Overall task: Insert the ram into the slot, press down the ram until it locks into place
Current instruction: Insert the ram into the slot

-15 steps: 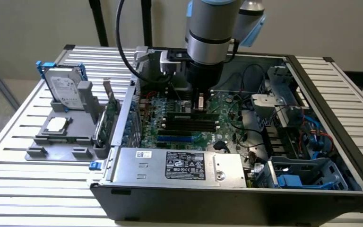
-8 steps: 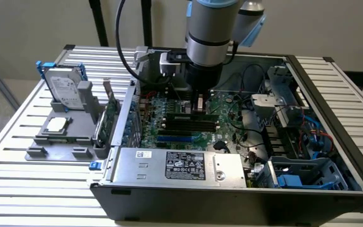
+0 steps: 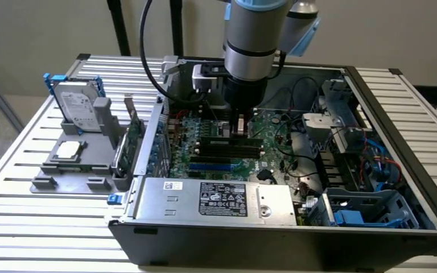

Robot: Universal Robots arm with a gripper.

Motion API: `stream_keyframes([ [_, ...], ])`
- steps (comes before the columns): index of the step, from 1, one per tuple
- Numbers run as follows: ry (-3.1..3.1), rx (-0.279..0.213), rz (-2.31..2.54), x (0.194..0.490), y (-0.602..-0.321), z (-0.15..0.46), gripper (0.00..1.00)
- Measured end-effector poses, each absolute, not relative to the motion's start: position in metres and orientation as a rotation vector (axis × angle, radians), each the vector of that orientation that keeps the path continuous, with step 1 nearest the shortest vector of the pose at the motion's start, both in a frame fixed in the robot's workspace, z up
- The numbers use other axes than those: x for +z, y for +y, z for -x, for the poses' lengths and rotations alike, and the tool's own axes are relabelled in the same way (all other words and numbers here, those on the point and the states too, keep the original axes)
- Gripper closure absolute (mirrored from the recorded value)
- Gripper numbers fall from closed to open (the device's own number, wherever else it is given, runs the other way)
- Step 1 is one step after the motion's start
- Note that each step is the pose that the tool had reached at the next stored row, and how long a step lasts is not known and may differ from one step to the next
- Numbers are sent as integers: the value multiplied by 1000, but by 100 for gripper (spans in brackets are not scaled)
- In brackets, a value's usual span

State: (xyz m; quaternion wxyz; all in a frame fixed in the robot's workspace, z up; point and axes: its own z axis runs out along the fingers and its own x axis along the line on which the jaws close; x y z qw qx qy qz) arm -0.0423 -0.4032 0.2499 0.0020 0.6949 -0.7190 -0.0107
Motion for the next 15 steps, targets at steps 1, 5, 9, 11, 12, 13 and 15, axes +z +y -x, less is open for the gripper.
stream_keyframes([
  [1,-2256,-33,-2180,250,-403,42,86],
  [5,-2254,-27,-2178,249,-399,43,86],
  [9,-2251,-18,-2173,247,-398,43,86],
  [11,-2248,-11,-2169,245,-397,43,86],
  [12,-2247,-7,-2167,244,-397,43,86],
  [13,-2245,-2,-2164,243,-397,43,86],
  [15,-2244,5,-2159,242,-396,43,86],
])
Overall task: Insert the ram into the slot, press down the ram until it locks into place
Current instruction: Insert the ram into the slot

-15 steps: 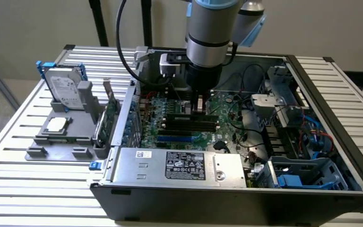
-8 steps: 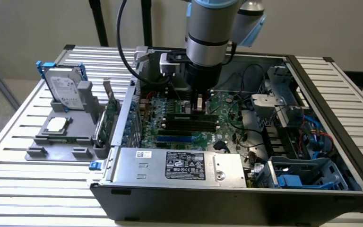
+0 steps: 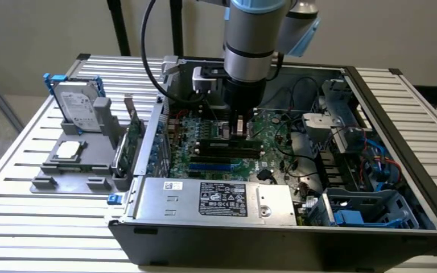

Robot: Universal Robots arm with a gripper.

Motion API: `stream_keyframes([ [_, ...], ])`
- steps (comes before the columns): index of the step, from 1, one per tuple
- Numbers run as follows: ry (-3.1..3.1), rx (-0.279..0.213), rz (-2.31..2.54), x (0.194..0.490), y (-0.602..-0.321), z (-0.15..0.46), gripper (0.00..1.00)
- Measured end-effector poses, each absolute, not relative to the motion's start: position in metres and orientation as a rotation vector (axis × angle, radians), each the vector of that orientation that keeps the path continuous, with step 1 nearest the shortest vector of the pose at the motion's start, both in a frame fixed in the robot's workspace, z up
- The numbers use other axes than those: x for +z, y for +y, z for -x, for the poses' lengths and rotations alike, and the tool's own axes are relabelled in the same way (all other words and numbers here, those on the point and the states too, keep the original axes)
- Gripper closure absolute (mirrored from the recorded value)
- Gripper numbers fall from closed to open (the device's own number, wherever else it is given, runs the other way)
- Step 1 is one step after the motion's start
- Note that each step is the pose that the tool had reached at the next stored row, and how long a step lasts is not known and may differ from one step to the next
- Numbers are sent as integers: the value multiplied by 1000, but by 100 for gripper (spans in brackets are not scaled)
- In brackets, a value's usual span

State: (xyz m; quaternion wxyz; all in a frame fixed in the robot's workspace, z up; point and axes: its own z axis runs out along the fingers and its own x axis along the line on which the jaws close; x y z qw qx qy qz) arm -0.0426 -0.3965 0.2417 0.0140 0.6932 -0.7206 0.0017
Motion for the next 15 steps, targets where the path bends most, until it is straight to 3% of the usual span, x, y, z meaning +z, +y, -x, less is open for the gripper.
stream_keyframes([
  [15,-2250,20,-2139,235,-391,43,86],
])
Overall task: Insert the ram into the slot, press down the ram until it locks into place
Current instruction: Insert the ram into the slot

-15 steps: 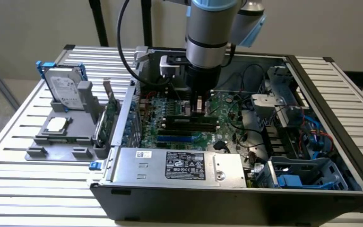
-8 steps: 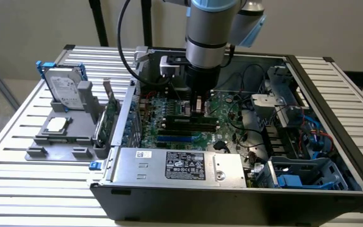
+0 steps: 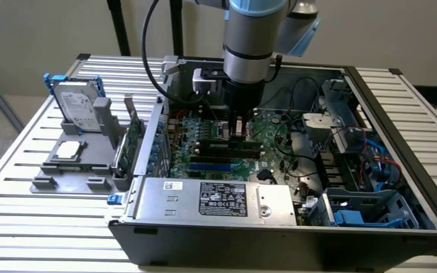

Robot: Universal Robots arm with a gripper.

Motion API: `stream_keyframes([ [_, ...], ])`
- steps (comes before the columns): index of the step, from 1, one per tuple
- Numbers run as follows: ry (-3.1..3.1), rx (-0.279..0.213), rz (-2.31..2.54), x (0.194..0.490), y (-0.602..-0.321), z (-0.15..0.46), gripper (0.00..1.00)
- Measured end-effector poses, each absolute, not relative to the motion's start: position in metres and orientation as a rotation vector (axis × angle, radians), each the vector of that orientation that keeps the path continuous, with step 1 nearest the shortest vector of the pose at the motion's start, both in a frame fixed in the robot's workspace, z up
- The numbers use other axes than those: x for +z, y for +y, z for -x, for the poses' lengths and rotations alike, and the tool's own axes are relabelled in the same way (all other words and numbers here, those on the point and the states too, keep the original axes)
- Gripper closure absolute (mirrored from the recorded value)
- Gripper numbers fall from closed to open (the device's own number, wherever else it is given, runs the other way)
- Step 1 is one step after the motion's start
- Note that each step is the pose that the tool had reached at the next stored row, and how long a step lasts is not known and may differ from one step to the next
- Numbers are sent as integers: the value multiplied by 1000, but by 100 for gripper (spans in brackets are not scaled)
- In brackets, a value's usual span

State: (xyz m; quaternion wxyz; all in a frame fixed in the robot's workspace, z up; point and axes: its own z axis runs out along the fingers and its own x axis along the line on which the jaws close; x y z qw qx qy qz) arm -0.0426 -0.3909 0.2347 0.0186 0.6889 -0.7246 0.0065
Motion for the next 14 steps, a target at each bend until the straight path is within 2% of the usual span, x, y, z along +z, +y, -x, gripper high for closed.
stream_keyframes([
  [14,-2248,23,-2137,230,-391,43,86],
])
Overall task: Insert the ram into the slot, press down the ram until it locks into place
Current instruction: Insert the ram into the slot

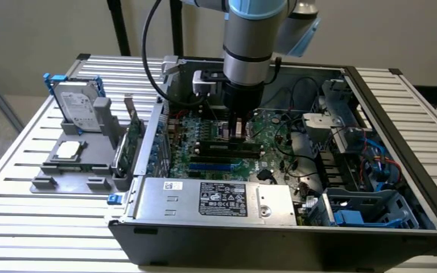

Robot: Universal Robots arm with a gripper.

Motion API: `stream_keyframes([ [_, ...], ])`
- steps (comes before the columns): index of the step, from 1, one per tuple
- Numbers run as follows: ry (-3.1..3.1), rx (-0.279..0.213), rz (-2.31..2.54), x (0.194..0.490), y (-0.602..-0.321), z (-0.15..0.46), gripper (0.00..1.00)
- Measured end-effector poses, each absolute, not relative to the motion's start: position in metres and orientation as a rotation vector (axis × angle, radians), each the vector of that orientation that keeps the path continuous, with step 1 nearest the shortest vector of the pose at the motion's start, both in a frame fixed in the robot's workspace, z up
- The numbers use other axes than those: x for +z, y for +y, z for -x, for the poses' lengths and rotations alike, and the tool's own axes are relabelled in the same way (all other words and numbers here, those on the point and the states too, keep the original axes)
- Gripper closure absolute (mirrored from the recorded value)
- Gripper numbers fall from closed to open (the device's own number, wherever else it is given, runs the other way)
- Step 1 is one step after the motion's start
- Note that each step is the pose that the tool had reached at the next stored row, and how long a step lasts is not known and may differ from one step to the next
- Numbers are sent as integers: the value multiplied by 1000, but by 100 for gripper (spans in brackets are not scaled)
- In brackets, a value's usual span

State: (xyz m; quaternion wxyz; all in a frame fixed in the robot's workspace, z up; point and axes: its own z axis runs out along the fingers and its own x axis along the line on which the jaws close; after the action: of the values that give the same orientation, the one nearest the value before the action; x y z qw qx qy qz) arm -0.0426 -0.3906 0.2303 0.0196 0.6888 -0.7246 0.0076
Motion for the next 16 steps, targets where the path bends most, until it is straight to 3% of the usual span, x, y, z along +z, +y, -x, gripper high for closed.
stream_keyframes([
  [16,-2246,29,-2135,226,-391,43,86],
])
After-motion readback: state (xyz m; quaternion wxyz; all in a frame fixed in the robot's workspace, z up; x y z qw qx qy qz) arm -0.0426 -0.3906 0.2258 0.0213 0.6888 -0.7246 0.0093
